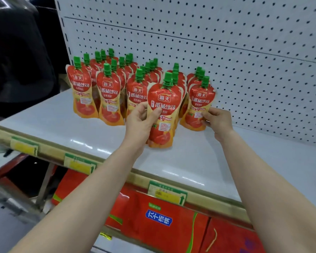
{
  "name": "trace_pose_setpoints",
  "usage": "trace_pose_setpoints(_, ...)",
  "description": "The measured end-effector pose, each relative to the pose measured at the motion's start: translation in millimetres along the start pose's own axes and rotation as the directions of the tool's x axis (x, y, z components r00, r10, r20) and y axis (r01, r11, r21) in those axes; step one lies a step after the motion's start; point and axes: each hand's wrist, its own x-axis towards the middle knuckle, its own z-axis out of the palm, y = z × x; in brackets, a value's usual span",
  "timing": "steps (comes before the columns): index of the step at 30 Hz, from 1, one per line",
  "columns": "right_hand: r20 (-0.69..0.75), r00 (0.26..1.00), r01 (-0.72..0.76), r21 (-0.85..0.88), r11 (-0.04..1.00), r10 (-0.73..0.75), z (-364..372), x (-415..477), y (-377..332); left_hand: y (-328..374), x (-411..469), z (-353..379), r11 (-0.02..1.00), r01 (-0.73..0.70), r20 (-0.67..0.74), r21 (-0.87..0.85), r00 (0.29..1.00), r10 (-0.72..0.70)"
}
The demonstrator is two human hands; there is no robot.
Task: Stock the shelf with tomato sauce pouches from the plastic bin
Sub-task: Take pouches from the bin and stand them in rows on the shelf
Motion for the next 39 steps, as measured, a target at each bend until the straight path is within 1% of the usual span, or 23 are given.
trace_pose_setpoints(7, 0.037, 0.999, 0.013, 0.043, 0.999, -0.015, 7, 8, 0, -1, 0, 7, 1.0, 0.011, -0.005, -0.029, 1.0, -0.011)
trace_pose_setpoints(10, 0.038, 0.999, 0.035, -0.006, 0.999, -0.035, 1, 8, -1, 0, -2, 12, 0.999, 0.019, -0.001, -0.046, 1.0, -0.019)
trace_pose_setpoints(11, 0.004, 0.998, 0.055, -0.056, 0.997, -0.055, -2, 7, -2, 0, -3, 14, 0.998, 0.021, 0.0, -0.052, 1.0, -0.021)
trace_pose_setpoints(13, -0.16, 0.974, 0.129, -0.19, 0.973, -0.16, -8, -5, -15, 1, -5, 17, 0.998, 0.027, 0.004, -0.061, 1.0, -0.027)
trace_pose_setpoints(14, -0.223, 0.947, 0.184, -0.221, 0.958, -0.233, -10, -17, -25, 1, -6, 20, 0.997, 0.03, 0.007, -0.065, 1.0, -0.029)
trace_pose_setpoints(15, -0.22, 0.932, 0.249, -0.192, 0.949, -0.289, -10, -31, -37, 1, -7, 22, 0.997, 0.031, 0.01, -0.068, 0.999, -0.031)
trace_pose_setpoints(16, -0.152, 0.94, 0.291, -0.113, 0.95, -0.306, -9, -47, -49, 1, -9, 25, 0.997, 0.033, 0.014, -0.072, 0.999, -0.032)
trace_pose_setpoints(17, -0.022, 0.957, 0.29, -0.025, 0.957, -0.29, -7, -63, -61, 0, -10, 28, 0.997, 0.031, 0.02, -0.076, 0.999, -0.03)
trace_pose_setpoints(18, 0.143, 0.953, 0.266, 0.026, 0.964, -0.267, -6, -77, -70, 0, -11, 31, 0.996, 0.027, 0.028, -0.079, 0.999, -0.025)
trace_pose_setpoints(19, 0.284, 0.926, 0.255, 0.019, 0.967, -0.25, -5, -87, -76, -1, -13, 35, 0.997, 0.025, 0.041, -0.079, 0.999, -0.022)
trace_pose_setpoints(20, 0.367, 0.897, 0.27, -0.014, 0.963, -0.247, -5, -94, -78, -1, -15, 39, 0.997, 0.03, 0.055, -0.078, 0.998, -0.026)
trace_pose_setpoints(21, 0.398, 0.882, 0.289, -0.034, 0.957, -0.252, -6, -99, -78, -2, -17, 42, 0.997, 0.038, 0.07, -0.072, 0.997, -0.033)
trace_pose_setpoints(24, 0.356, 0.9, 0.257, 0.028, 0.966, -0.25, -17, -98, -74, -5, -24, 48, 0.998, 0.055, 0.128, -0.016, 0.99, -0.052)
trace_pose_setpoints(26, 0.306, 0.924, 0.227, 0.049, 0.973, -0.231, -29, -94, -71, -9, -27, 47, 0.99, 0.016, 0.165, 0.142, 0.986, -0.039)
trace_pose_setpoints(27, 0.274, 0.938, 0.207, 0.052, 0.977, -0.213, -35, -92, -70, -13, -29, 46, 0.966, -0.017, 0.187, 0.26, 0.982, -0.032)
trace_pose_setpoints(29, 0.215, 0.959, 0.179, 0.043, 0.983, -0.184, -46, -86, -66, -24, -35, 44, 0.867, -0.089, 0.24, 0.491, 0.97, -0.036)
trace_pose_setpoints(30, 0.196, 0.964, 0.177, 0.022, 0.984, -0.178, -49, -82, -64, -31, -37, 44, 0.803, -0.131, 0.27, 0.582, 0.962, -0.039)
trace_pose_setpoints(32, 0.164, 0.969, 0.193, -0.042, 0.98, -0.183, -50, -76, -60, -41, -39, 47, 0.675, -0.208, 0.323, 0.707, 0.945, -0.047)
trace_pose_setpoints(33, 0.147, 0.971, 0.2, -0.065, 0.978, -0.189, -48, -72, -57, -45, -38, 50, 0.624, -0.24, 0.345, 0.744, 0.937, -0.051)
trace_pose_setpoints(35, 0.122, 0.975, 0.196, -0.066, 0.978, -0.187, -41, -65, -50, -47, -34, 56, 0.562, -0.29, 0.392, 0.775, 0.917, -0.067)
trace_pose_setpoints(39, 0.072, 0.982, 0.175, -0.011, 0.985, -0.174, -29, -50, -44, -49, -24, 66, 0.493, -0.331, 0.443, 0.804, 0.888, -0.125)
